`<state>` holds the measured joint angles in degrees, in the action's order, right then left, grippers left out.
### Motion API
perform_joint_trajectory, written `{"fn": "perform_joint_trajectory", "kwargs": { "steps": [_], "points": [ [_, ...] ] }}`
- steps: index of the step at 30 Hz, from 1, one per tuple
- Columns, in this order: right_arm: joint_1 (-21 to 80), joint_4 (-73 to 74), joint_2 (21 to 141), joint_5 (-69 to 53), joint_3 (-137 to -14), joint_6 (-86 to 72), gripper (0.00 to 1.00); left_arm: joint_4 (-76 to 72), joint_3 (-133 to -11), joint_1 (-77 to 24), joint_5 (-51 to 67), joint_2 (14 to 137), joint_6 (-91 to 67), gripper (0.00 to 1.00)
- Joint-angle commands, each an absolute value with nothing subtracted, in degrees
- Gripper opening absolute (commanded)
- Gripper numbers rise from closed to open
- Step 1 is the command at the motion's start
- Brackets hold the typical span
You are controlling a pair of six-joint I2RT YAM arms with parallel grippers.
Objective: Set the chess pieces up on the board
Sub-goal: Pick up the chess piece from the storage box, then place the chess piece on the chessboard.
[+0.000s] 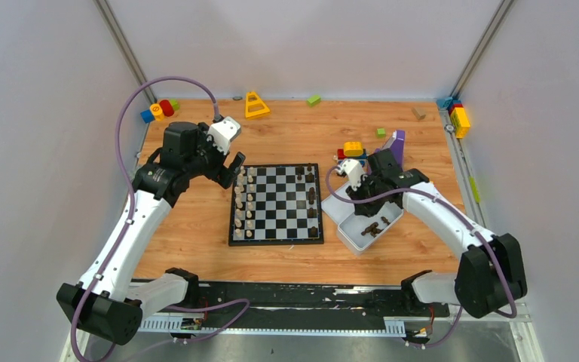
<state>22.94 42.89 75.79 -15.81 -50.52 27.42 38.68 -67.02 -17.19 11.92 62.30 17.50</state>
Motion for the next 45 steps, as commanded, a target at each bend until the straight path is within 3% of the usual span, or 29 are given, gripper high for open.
{"fn": "perform_joint_trajectory", "kwargs": {
  "steps": [1,9,22,32,45],
  "points": [
    [22.60,49.71,71.91,-16.11,-60.14,28.76,0.00,36.65,-66.71,-16.79,12.60,61.23,18.60,1.00],
    [25.19,51.83,78.43,-22.87,-73.85,25.91,0.01,36.60,-67.07,-16.77,11.77,61.24,17.38,1.00],
    [33.97,50.60,107.18,-19.52,-97.65,23.25,0.01,37.53,-68.05,-16.79,11.36,59.46,15.64,1.00],
    [36.02,50.62,117.76,-18.47,-102.82,22.96,0.01,36.95,-67.21,-16.70,10.73,57.76,15.98,1.00],
    [36.12,50.27,122.27,-16.81,-104.60,23.25,0.00,36.53,-66.73,-16.68,11.01,58.00,16.25,1.00]
  ]
}}
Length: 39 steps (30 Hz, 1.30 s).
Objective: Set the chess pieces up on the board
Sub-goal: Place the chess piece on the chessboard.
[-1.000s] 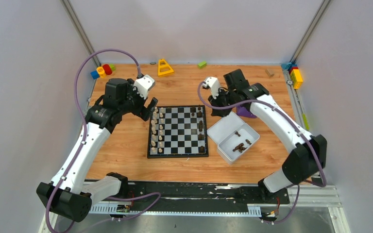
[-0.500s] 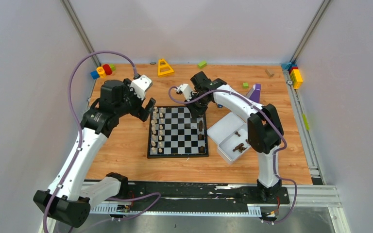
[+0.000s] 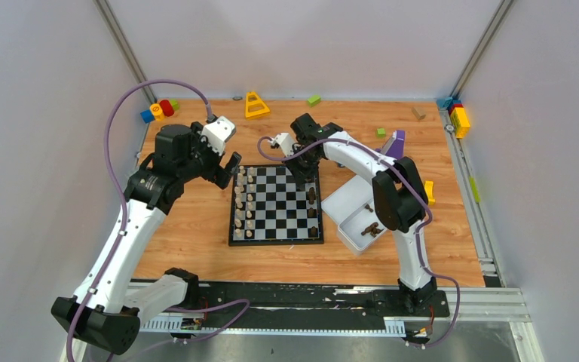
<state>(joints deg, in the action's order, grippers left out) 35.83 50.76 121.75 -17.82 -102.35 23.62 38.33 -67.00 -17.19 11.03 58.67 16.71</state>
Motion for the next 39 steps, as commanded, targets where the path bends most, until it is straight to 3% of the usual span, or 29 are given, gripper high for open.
{"fn": "perform_joint_trajectory", "kwargs": {
  "steps": [1,39],
  "points": [
    [36.07,50.28,122.41,-16.79,-104.47,23.29,0.00,36.50,-66.67,-16.69,10.99,58.01,16.28,1.00],
    [36.30,50.19,123.96,-14.03,-104.48,24.21,0.02,36.26,-66.32,-16.68,11.66,58.30,16.57,1.00]
  ]
}}
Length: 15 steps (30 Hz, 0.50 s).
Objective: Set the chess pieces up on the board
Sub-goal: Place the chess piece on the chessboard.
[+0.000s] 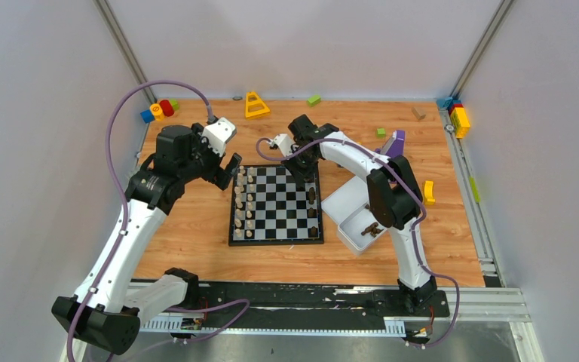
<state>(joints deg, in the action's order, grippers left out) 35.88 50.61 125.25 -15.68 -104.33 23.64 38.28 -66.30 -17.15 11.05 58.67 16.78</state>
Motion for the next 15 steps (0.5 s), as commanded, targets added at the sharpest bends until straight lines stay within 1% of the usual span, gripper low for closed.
{"fn": "perform_joint_trajectory", "kwargs": {
  "steps": [1,15],
  "points": [
    [36.30,50.19,123.67,-13.94,-104.30,24.30,0.01,36.29,-66.29,-16.64,11.72,58.29,16.55,1.00],
    [36.39,50.44,121.54,-13.38,-101.69,24.65,0.00,36.47,-66.62,-16.70,11.96,58.51,16.29,1.00]
  ]
}}
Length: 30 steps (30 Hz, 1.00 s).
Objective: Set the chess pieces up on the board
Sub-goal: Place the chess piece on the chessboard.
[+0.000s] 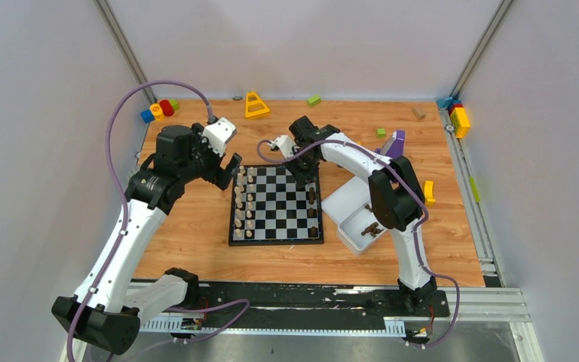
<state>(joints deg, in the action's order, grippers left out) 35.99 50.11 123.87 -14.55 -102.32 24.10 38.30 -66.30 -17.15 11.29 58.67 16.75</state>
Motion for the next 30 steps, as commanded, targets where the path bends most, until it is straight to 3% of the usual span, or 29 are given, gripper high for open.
{"fn": "perform_joint_trajectory", "kwargs": {
  "steps": [1,8,19,25,30],
  "points": [
    [36.39,50.44,121.51,-13.57,-101.69,24.61,0.00,36.47,-66.62,-16.70,11.96,58.52,16.27,1.00],
    [36.90,50.44,122.14,-13.89,-101.78,24.34,0.05,36.50,-66.55,-16.70,11.88,58.40,16.39,1.00],
    [37.13,50.28,121.21,-15.07,-104.16,22.15,0.33,36.39,-66.02,-16.70,11.95,58.26,16.70,1.00],
    [36.85,49.64,115.10,-17.66,-105.16,20.91,0.44,36.39,-65.97,-16.66,12.00,58.03,17.00,1.00],
    [35.90,47.80,106.89,-19.64,-100.91,20.64,0.46,36.38,-66.00,-16.70,12.11,58.16,17.27,1.00]
  ]
}}
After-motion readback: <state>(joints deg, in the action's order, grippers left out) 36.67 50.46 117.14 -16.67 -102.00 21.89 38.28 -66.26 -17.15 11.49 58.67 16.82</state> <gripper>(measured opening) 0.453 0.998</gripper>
